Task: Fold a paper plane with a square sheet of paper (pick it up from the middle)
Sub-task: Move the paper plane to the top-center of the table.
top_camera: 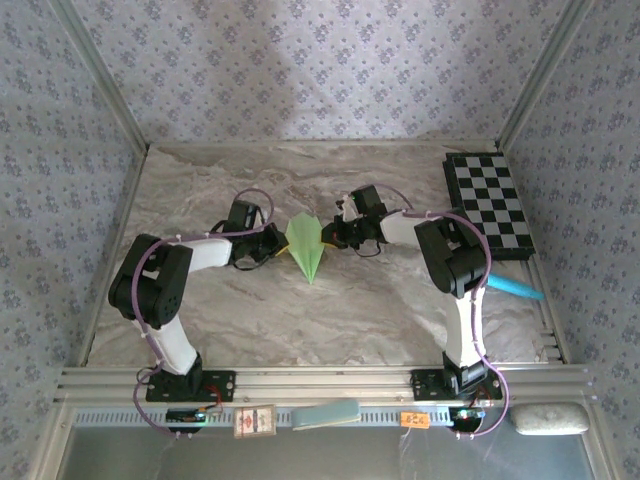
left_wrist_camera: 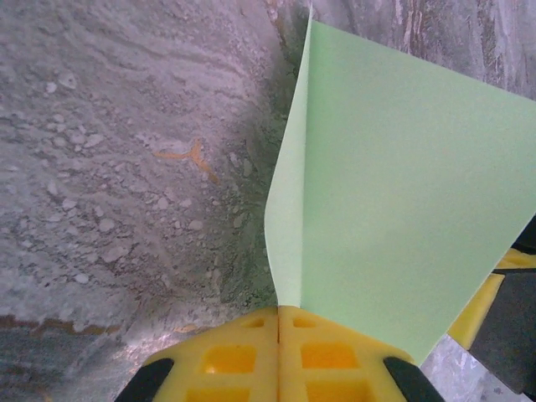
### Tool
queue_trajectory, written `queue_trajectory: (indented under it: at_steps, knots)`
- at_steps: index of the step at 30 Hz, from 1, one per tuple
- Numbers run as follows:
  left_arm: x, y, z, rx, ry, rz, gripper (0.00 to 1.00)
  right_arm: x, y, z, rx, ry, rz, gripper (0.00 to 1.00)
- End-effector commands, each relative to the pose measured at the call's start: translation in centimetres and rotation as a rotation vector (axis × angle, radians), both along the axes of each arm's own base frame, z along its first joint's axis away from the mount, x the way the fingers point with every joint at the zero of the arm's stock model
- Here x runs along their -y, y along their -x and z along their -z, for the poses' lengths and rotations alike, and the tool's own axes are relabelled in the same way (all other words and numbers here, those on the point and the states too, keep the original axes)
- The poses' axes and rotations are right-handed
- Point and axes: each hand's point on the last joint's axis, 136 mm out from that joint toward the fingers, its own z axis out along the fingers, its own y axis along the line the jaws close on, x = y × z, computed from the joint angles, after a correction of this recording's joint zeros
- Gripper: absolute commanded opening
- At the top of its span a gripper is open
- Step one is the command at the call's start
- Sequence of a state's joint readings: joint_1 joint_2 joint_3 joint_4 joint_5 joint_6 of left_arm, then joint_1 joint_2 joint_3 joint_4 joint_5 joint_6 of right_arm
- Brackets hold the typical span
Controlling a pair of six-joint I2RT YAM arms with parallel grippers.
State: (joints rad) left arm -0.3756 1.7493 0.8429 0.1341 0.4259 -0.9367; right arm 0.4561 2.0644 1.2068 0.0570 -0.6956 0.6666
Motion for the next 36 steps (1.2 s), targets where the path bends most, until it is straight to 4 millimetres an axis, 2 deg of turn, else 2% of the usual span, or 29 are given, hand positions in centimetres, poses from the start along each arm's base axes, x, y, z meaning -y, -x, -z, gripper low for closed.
queue_trajectory:
  at_steps: [1,10,13,17,22,26,30,36]
  knots:
    - [-0.3,0.5,0.9,-0.034,-0.033,-0.001,0.07,0.2,0.7,1.7,-0.059,0.022,0.004,0.07]
    - [-0.4,0.6,1.8,-0.07,-0.054,0.003,0.07,0.6,0.9,2.8,-0.095,0.052,0.013,0.07]
    - [-0.5,0.5,1.5,-0.061,-0.06,-0.004,0.08,0.6,0.9,2.7,-0.094,0.051,0.011,0.07]
    - [-0.3,0.1,-1.0,-0.009,-0.039,-0.006,0.17,0.4,0.8,2.2,-0.087,0.041,0.007,0.07]
    - [-0.3,0.7,-4.4,0.05,-0.032,-0.009,0.35,-0.1,0.9,1.7,-0.076,0.029,-0.009,0.07]
    - [1.1,2.0,-5.4,0.059,-0.022,0.034,0.39,-0.5,1.0,1.4,-0.076,0.023,-0.017,0.07]
    - [2.7,3.0,-5.3,0.051,-0.023,0.075,0.4,-0.7,1.1,1.3,-0.074,0.023,-0.022,0.07]
    - [4.2,3.1,-3.6,0.013,-0.04,0.11,0.4,-0.9,1.2,1.4,-0.077,0.022,-0.026,0.07]
